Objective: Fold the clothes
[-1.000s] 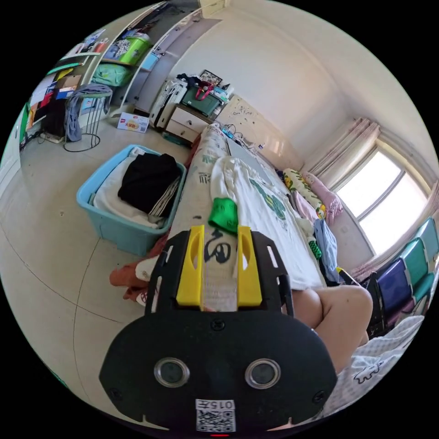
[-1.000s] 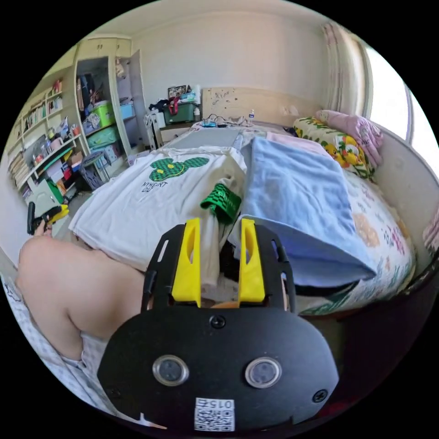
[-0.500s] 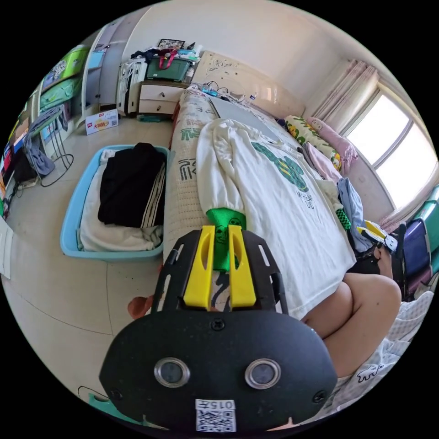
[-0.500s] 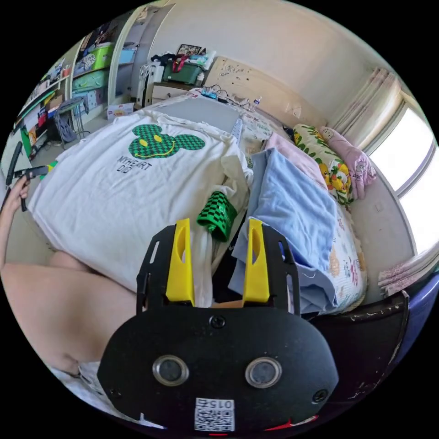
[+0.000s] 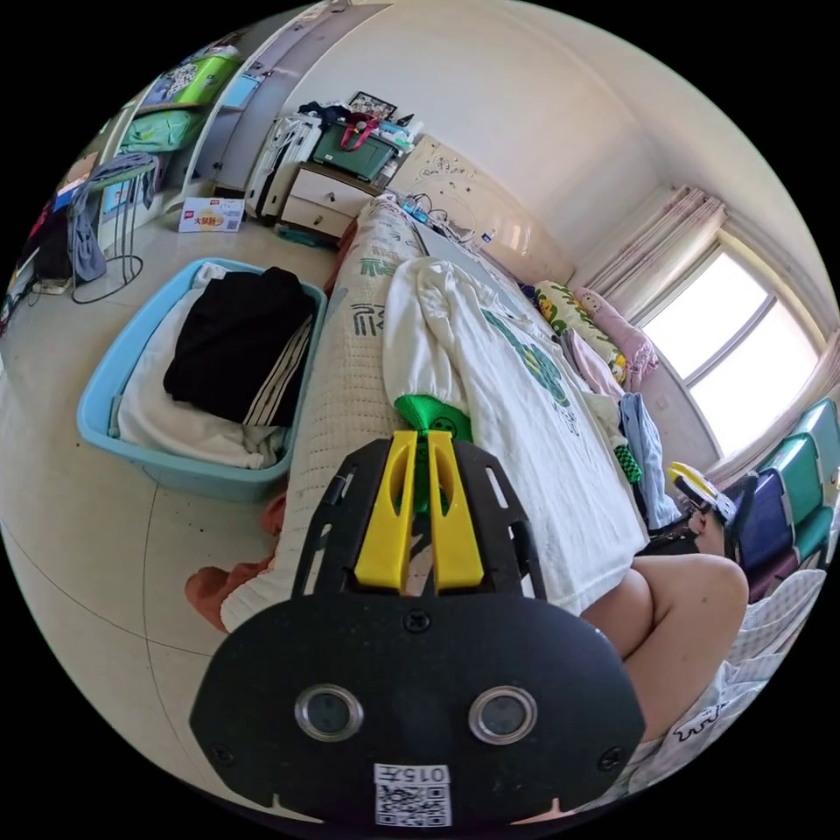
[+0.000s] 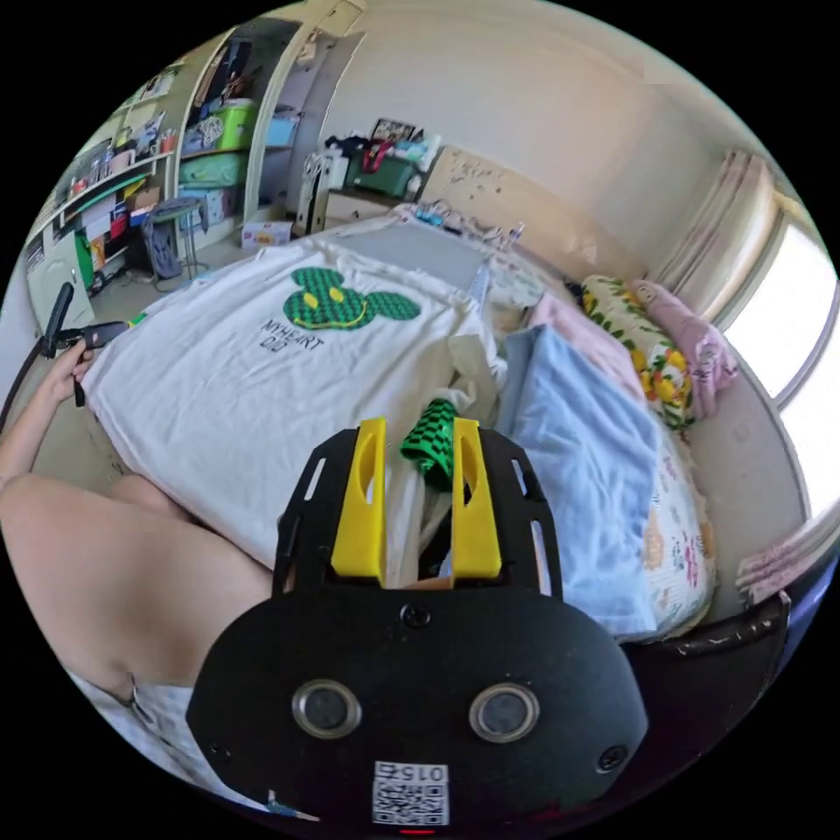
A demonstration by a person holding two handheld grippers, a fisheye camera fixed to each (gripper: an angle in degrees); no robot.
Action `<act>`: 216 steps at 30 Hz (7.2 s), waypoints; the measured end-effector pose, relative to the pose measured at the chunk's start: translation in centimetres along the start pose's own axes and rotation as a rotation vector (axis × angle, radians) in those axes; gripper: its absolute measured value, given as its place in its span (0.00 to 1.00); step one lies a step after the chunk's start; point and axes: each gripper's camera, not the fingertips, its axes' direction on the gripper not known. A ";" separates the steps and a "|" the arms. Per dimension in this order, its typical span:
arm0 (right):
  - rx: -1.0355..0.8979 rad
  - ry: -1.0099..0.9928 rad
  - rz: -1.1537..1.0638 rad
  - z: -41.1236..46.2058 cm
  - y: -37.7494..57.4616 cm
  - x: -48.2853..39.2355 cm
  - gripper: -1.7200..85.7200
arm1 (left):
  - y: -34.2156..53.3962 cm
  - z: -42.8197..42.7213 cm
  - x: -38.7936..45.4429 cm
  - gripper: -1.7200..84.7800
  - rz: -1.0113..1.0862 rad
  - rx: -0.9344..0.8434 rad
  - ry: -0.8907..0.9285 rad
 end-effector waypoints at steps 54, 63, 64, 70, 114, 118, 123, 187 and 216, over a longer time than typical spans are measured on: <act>0.017 0.013 0.358 28.8 -37.6 11.1 0.08 | -35.6 25.8 12.4 0.11 0.027 0.007 0.029; 0.289 -0.126 0.049 15.0 -19.6 7.3 0.10 | -24.2 15.4 12.2 0.14 0.379 -0.197 0.119; 0.309 -0.142 0.049 13.5 -17.3 7.2 0.09 | -22.7 14.1 12.0 0.14 0.400 -0.209 0.106; 0.148 -0.258 0.141 6.2 6.2 6.3 0.11 | -5.0 0.3 6.2 0.16 0.277 -0.214 -0.095; 0.089 -0.391 0.541 -9.2 26.3 0.5 0.01 | 14.9 -4.5 -0.8 0.01 -0.004 0.052 -0.062; 0.033 -0.362 0.510 -8.8 25.1 -1.1 0.01 | 15.6 -1.8 -1.0 0.01 -0.020 0.006 -0.111; 0.007 -0.277 0.461 -9.8 22.7 -4.4 0.01 | 17.2 1.3 -0.6 0.01 -0.030 0.017 -0.164; 0.696 -0.262 0.571 -24.7 40.4 -16.9 0.01 | 38.5 -22.1 28.3 0.01 0.216 1.028 0.499; 0.669 -0.035 0.815 0.3 38.4 1.6 0.10 | 26.3 -5.8 31.0 0.01 0.190 0.855 0.610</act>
